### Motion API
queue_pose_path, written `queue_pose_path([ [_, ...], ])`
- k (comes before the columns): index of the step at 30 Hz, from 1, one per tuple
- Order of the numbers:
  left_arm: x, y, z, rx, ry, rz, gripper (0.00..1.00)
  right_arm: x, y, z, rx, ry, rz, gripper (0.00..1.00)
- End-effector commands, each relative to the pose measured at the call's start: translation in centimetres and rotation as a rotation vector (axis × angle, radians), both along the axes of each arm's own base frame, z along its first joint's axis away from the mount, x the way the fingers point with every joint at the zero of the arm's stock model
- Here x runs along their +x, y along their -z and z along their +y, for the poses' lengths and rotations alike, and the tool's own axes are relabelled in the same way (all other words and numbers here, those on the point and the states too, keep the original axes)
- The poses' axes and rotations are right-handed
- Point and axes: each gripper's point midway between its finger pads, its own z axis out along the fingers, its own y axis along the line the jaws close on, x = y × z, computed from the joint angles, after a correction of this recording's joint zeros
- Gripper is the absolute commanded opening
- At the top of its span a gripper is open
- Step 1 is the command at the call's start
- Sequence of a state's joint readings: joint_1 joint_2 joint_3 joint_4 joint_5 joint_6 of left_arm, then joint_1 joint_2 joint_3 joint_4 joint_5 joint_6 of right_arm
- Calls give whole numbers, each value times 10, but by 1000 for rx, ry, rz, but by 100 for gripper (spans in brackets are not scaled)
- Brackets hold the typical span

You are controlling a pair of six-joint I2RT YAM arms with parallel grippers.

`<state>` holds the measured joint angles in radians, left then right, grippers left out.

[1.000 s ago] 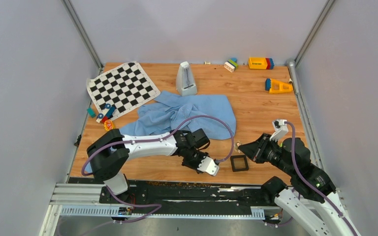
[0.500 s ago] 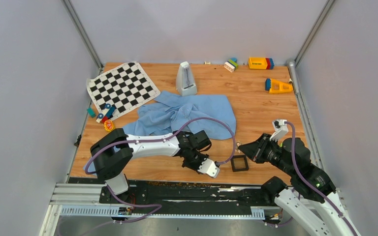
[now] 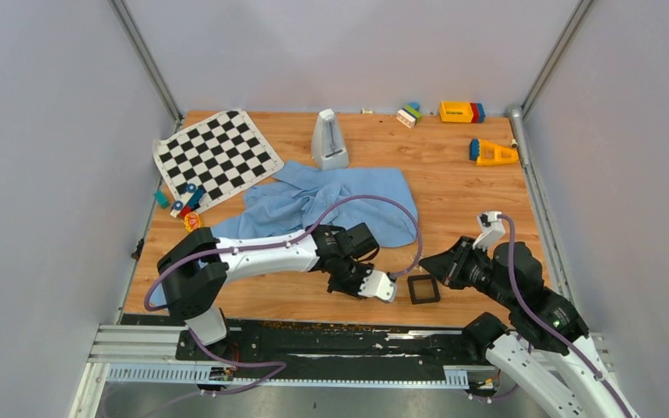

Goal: Remove the brooch from the garment

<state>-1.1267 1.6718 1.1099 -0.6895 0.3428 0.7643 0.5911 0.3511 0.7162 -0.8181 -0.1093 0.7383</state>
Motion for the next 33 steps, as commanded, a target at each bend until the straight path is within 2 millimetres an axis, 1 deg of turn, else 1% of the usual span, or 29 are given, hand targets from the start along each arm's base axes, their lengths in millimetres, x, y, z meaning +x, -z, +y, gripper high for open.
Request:
queue_pose_path([
  [1, 5, -33, -10, -23, -220, 19, 8, 6, 8, 7, 21, 7, 35, 0],
  [2, 6, -35, -8, -16, -254, 25, 8, 7, 10, 7, 19, 13, 40, 0],
  [3, 8, -41, -10, -23, -323, 49, 8, 9, 12, 6, 14, 24, 47, 0],
  [4, 8, -47, -13, -32, -356, 75, 7, 11, 13, 6, 11, 35, 53, 0],
  [5, 9, -50, -12, -32, -426, 116, 6, 13, 15, 5, 5, 48, 60, 0],
  [8, 2, -61, -15, -33, -508, 235, 3, 18, 23, 0, -2, 103, 86, 0],
  [10, -3, -66, -15, -21, -565, 304, 3, 22, 29, 1, -6, 114, 93, 0],
  [12, -7, -72, -15, -13, -644, 417, 4, 25, 42, 10, -20, 70, 98, 0],
  [14, -6, -79, -16, -30, -701, 510, 2, 25, 60, 20, -48, 17, 146, 0],
  [15, -3, -83, -21, -62, -716, 532, 2, 26, 66, 23, -65, 1, 168, 0],
  [16, -3, -89, -19, -82, -746, 581, 1, 28, 72, 26, -82, -13, 189, 0],
  [17, 3, -94, -24, -131, -748, 592, 0, 29, 77, 29, -91, -29, 195, 0],
  [18, 3, -100, -20, -157, -771, 638, 0, 31, 79, 32, -94, -43, 189, 0],
  [19, 7, -109, -25, -213, -759, 664, 0, 34, 81, 35, -96, -53, 181, 0],
  [20, 11, -113, -19, -237, -800, 693, 0, 35, 82, 39, -96, -69, 164, 0],
  [21, 14, -115, -19, -268, -801, 714, 0, 37, 83, 42, -102, -81, 149, 0],
  [22, 21, -123, -16, -300, -830, 732, 0, 39, 84, 45, -112, -92, 131, 0],
  [23, 22, -127, -16, -331, -824, 748, 0, 41, 84, 48, -125, -106, 106, 0],
  [24, 27, -129, -13, -345, -852, 771, 0, 42, 86, 50, -151, -114, 92, 0],
  [25, 27, -129, -14, -370, -842, 791, 0, 41, 88, 54, -185, -132, 77, 0],
  [26, 36, -134, -15, -408, -863, 810, 0, 42, 91, 56, -219, -139, 63, 0],
  [27, 33, -130, -12, -404, -866, 847, 0, 42, 93, 59, -247, -146, 55, 0],
  [28, 42, -135, -14, -447, -882, 868, 0, 45, 95, 60, -283, -132, 35, 0],
  [29, 41, -128, -11, -444, -899, 898, 0, 46, 95, 63, -308, -132, 20, 0],
  [30, 46, -133, -15, -484, -905, 919, 0, 46, 95, 67, -328, -132, 5, 0],
  [31, 44, -127, -12, -469, -942, 966, 0, 47, 95, 69, -346, -123, -6, 0],
  [32, 50, -132, -17, -526, -922, 957, 0, 49, 95, 70, -363, -109, -17, 0],
  [33, 48, -126, -16, -516, -959, 995, 0, 50, 96, 71, -371, -104, -21, 0],
])
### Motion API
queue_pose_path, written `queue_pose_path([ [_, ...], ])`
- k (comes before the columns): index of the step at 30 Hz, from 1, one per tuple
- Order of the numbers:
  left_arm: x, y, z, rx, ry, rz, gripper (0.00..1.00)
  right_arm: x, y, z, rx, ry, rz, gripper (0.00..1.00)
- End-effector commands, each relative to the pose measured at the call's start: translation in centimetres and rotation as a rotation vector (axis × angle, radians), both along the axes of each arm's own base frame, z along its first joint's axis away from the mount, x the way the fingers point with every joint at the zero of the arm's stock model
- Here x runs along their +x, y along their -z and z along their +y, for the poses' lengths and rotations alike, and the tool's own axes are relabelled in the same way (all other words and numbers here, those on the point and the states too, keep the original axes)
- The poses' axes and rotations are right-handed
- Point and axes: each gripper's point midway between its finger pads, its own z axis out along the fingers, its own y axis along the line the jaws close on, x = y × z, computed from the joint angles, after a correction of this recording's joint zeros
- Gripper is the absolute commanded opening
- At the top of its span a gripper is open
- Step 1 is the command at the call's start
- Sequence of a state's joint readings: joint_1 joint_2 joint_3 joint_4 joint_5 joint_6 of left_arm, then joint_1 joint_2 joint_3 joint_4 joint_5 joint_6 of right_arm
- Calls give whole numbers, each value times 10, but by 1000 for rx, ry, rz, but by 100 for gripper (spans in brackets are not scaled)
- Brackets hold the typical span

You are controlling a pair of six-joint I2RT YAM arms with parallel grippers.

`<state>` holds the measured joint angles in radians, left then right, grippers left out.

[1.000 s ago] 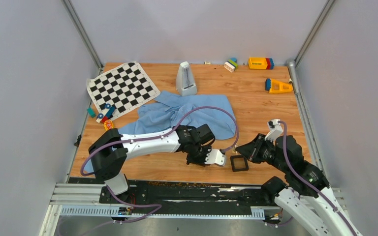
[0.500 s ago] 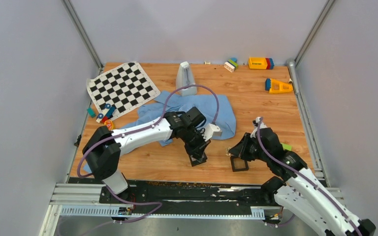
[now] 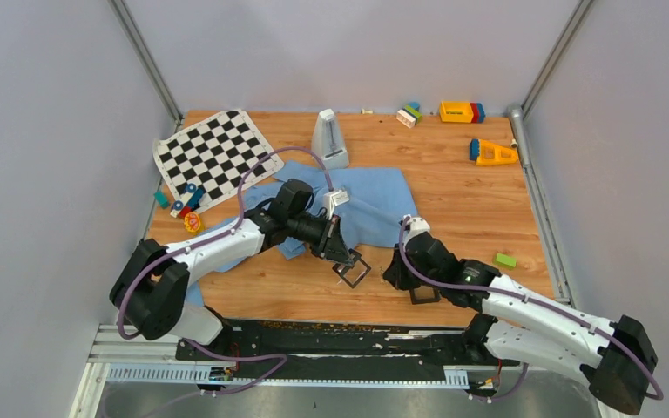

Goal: Remove the brooch from the garment

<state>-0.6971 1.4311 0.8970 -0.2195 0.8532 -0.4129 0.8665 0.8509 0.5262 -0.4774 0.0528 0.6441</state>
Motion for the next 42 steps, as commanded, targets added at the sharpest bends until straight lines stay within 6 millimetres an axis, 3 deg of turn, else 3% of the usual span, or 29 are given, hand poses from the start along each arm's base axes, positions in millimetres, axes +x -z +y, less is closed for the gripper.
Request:
queue_pose_path([
  [1, 10, -29, -18, -200, -53, 31, 0, 30, -31, 12, -9, 64, -173, 0],
  [13, 25, 15, -22, -271, -324, 259, 0, 15, -17, 20, 106, 188, 1, 0],
  [21, 28, 22, -21, -296, -429, 310, 0, 3, -2, 21, 101, 241, 94, 0],
  [28, 25, 29, -35, -311, -437, 328, 0, 0, 8, 25, 67, 272, 119, 0],
  [34, 20, 38, -45, -331, -406, 346, 0, 4, 22, 6, -53, 376, 124, 0],
  [42, 19, 47, -51, -348, -397, 368, 0, 6, 32, 5, -99, 388, 127, 0],
])
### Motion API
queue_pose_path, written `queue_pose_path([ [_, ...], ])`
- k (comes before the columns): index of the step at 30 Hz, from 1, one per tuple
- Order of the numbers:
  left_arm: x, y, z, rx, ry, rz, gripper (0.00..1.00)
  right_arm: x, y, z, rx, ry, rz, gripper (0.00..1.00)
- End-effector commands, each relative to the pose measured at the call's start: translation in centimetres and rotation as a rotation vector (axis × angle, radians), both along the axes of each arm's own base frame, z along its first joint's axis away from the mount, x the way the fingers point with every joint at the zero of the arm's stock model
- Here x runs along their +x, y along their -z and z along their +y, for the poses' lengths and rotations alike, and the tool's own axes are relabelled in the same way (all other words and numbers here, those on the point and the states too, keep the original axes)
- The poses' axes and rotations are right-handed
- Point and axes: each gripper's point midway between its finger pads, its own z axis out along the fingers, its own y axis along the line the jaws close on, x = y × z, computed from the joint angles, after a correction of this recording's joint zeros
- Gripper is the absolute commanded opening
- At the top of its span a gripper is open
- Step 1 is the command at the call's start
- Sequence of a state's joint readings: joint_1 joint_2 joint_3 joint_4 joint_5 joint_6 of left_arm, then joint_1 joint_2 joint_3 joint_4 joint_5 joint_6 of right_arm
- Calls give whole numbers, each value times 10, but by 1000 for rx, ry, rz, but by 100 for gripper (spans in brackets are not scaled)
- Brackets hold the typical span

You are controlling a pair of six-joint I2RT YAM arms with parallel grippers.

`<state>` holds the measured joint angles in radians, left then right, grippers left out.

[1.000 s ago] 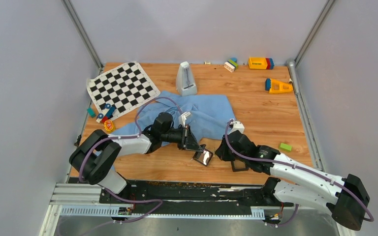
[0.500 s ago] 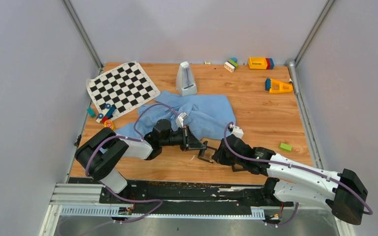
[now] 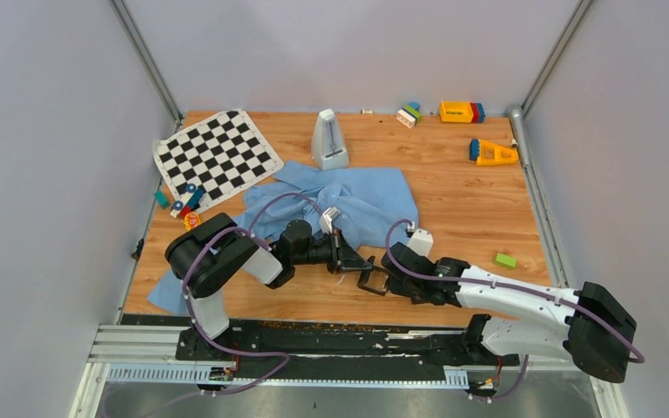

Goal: Remove the brooch from the garment

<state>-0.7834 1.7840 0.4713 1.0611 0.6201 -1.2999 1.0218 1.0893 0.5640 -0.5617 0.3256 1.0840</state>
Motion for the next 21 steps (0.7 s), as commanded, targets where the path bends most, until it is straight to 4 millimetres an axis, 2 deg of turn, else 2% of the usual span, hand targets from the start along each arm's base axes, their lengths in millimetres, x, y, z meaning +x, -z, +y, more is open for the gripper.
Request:
queue_pose_path([
  [1, 4, -15, -7, -79, -2, -46, 0, 11, -12, 8, 10, 35, -40, 0],
  [7, 2, -13, -7, -108, -1, -34, 0, 16, -14, 13, -3, 33, -51, 0],
  [12, 1, -14, -7, -120, 2, -35, 0, 19, -17, 20, -5, 13, -56, 14],
  [17, 1, -14, -6, -125, -1, -34, 0, 21, -24, 28, 25, -8, -65, 19],
  [18, 1, -14, -6, -129, -1, -36, 0, 20, -26, 29, 34, -17, -67, 27],
  [19, 1, -13, -6, -128, -1, -31, 0, 19, -27, 32, 46, -30, -69, 30],
  [21, 1, -12, -6, -132, 0, -27, 0, 19, -30, 32, 62, -38, -77, 31],
])
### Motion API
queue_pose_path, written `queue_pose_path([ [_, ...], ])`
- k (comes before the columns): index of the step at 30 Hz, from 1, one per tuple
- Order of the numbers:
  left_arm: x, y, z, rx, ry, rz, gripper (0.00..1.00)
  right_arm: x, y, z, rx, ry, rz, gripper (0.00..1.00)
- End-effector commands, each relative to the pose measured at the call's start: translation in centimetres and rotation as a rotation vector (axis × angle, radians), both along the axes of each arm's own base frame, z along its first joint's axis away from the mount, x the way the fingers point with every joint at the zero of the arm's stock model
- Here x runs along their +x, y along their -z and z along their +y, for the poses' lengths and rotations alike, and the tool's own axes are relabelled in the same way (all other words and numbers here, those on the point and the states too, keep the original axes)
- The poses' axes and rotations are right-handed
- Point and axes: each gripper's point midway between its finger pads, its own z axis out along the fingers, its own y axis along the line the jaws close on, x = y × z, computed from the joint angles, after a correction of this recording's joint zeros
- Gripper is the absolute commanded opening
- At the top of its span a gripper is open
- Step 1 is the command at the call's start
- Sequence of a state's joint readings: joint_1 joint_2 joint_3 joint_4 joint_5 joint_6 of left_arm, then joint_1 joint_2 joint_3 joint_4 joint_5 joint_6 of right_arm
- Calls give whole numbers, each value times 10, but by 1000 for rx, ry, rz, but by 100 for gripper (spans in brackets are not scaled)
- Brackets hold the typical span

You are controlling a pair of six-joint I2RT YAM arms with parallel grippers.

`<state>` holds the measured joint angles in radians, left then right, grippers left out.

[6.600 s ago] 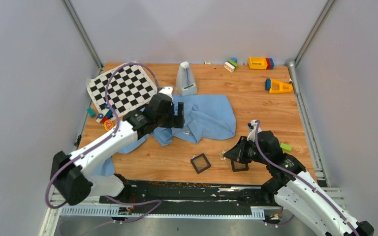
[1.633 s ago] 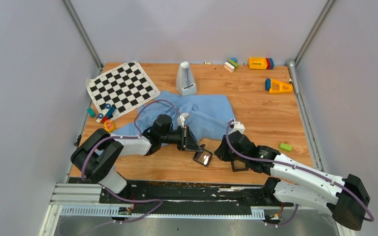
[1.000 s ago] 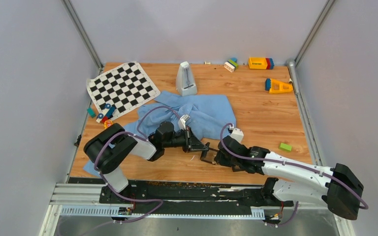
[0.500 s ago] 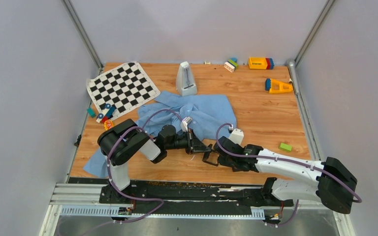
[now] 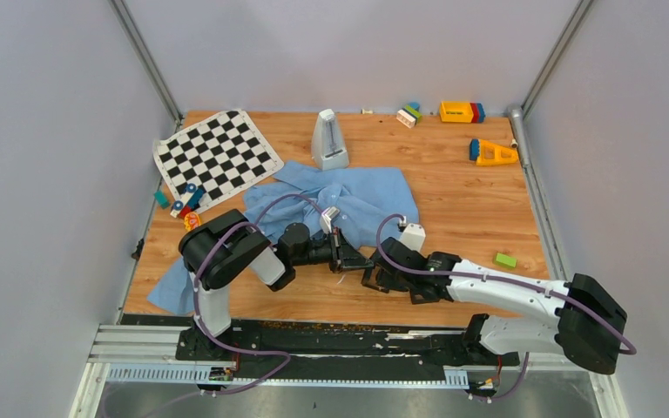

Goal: Remove the brooch from the garment

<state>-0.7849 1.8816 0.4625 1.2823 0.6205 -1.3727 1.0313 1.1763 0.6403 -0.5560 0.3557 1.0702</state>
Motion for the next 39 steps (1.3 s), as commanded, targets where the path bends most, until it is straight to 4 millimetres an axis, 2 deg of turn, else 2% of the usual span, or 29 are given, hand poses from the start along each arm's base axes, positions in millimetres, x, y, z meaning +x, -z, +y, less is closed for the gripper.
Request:
queue_pose_path([
  [1, -3, -6, -1, -43, 8, -19, 0, 6, -24, 17, 93, -37, -58, 30],
  [8, -3, -5, -1, -49, 8, -15, 0, 4, -33, 12, 151, -41, -102, 29],
  [14, -4, -3, -1, -42, 10, -17, 0, -2, -30, 8, 141, -87, -102, 29],
  [16, -3, -3, 0, -42, 7, -21, 0, -9, -28, 13, 164, -142, -91, 30],
  [19, -3, -2, -1, -49, 7, -14, 0, -22, -25, 19, 208, -209, -59, 38],
  [26, -3, 0, -1, -62, 6, -8, 0, -46, -16, 29, 311, -275, 17, 39],
  [29, -3, -1, -1, -69, 8, -15, 0, -53, -10, 35, 303, -298, 45, 34],
  [34, -3, -2, -1, -71, 8, -17, 0, -54, 8, 37, 232, -269, 73, 9],
  [39, -3, -1, 0, -68, -1, -15, 0, -49, 18, 35, 182, -229, 60, 4],
])
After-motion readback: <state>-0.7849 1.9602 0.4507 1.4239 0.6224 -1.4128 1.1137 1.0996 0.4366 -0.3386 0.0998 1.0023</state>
